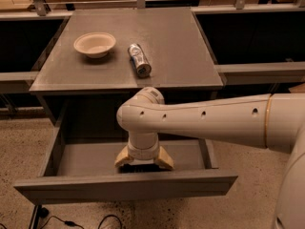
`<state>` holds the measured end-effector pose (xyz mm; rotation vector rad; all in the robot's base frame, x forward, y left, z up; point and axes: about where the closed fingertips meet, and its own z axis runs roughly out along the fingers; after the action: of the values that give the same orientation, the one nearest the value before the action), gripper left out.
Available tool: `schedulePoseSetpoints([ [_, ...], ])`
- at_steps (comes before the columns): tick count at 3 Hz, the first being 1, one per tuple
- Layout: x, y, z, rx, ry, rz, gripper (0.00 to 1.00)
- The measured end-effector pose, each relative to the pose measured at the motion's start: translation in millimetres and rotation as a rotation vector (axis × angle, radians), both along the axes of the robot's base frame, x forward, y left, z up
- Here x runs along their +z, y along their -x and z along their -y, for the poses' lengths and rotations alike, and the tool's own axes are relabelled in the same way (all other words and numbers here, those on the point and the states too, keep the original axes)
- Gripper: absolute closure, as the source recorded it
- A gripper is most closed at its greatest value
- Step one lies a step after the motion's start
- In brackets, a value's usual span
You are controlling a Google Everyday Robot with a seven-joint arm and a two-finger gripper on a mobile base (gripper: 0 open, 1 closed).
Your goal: Pick rxbar blueberry from top drawer and place on counter
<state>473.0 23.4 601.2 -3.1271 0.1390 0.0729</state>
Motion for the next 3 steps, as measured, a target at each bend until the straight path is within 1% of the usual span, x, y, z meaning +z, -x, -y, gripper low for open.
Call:
schedulePoseSetpoints([
  [1,-0.9,0.6,-0.9,0.007,0.007,0.002,0.00],
  [2,-5.0,7.5,-5.4,0.090,0.009,0.047,0.00],
  [3,-5.5,7.0,-5.2,0.096,0.013,0.043,0.00],
])
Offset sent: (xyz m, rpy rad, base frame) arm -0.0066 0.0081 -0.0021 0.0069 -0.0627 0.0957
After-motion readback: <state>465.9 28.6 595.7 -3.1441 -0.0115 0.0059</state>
